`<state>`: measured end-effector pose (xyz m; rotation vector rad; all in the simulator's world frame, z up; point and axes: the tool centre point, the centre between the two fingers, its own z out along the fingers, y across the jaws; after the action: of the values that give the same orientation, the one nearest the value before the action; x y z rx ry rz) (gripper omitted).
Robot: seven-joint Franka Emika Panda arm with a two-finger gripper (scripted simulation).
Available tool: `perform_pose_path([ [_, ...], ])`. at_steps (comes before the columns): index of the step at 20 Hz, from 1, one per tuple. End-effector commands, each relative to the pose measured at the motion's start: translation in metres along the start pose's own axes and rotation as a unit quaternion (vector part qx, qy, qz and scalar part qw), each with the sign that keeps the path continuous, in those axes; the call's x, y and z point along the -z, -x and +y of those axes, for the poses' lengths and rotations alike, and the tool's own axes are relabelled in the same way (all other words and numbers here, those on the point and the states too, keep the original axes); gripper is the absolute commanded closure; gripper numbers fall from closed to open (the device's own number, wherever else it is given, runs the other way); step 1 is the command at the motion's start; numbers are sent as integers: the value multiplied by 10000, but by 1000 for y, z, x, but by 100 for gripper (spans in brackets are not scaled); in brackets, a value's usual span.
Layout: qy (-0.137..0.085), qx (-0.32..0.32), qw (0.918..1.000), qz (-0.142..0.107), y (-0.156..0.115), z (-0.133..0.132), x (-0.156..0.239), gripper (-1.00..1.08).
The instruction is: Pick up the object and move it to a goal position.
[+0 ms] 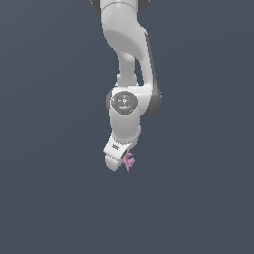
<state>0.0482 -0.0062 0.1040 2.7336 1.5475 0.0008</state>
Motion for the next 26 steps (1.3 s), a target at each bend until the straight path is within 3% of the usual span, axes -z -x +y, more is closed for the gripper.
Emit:
perform_pose_path([
  [1,-3,4,10000,-2,0,0,-5,-92],
  [8,-3,22,10000,-1,1,-1,-41,-92],
  [14,-3,25,10000,-1,0,0,-49,-92],
  [15,-3,25,10000,-1,0,0,-49,108],
  [26,-3,25,10000,-1,-1,0,-48,108],
])
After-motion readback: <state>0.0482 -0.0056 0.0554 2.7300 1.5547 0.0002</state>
